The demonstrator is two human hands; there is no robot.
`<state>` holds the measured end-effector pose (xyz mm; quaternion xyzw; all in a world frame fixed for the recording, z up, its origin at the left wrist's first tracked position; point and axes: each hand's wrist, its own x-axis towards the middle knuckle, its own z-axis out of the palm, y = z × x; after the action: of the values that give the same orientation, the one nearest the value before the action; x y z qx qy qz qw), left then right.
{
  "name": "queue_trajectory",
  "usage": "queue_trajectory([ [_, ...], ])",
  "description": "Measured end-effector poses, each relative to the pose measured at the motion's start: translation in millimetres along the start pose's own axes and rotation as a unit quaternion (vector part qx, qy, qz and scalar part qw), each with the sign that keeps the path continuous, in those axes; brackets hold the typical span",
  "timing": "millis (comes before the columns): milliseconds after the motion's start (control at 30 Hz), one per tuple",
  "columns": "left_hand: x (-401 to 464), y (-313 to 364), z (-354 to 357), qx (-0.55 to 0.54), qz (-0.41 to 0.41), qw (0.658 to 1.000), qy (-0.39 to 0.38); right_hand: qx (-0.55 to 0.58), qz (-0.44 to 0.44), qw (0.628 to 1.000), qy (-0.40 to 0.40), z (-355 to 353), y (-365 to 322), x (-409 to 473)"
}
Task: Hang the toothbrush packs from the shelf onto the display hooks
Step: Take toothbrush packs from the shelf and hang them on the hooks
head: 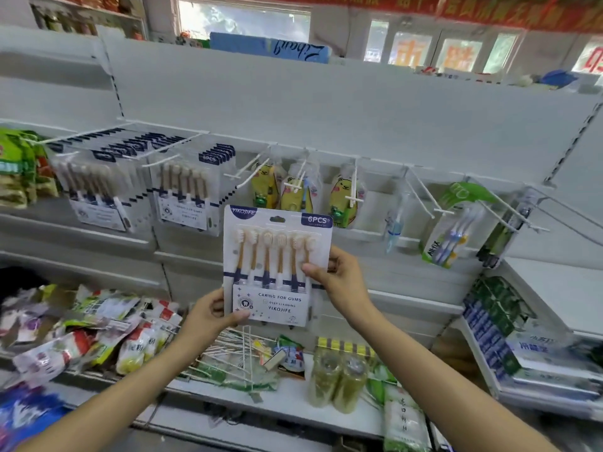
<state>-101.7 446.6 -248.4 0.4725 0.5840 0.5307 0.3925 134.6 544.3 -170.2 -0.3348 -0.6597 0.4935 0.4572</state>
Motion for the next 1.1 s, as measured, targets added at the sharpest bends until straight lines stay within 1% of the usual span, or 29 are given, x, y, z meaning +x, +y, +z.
queue_trajectory([
  [233,12,-13,-62,0.022,0.005,1.0,0.016,0.009,-0.004,0.999,-0.033,61,6,30],
  [333,18,-16,-91,0.016,0.012,1.0,0.023,0.01,-0.005,0.999,-0.038,91,7,43],
  [467,30,-20,-139,-0.012,0.021,1.0,0.011,0.001,-0.006,0.999,-0.036,135,7,66],
  [567,44,-20,-178,-0.017,0.025,1.0,0.002,-0.008,-0.007,1.0,-0.024,172,5,82],
  [733,71,-26,-229,0.006,0.022,1.0,-0.002,-0.018,-0.003,1.0,0.01,223,5,106],
  [900,91,-31,-263,0.017,0.02,1.0,-0.016,-0.028,0.002,0.999,0.031,251,7,120],
  [1100,107,-33,-280,0.01,0.029,0.999,-0.027,-0.04,-0.004,0.999,0.035,268,0,132],
])
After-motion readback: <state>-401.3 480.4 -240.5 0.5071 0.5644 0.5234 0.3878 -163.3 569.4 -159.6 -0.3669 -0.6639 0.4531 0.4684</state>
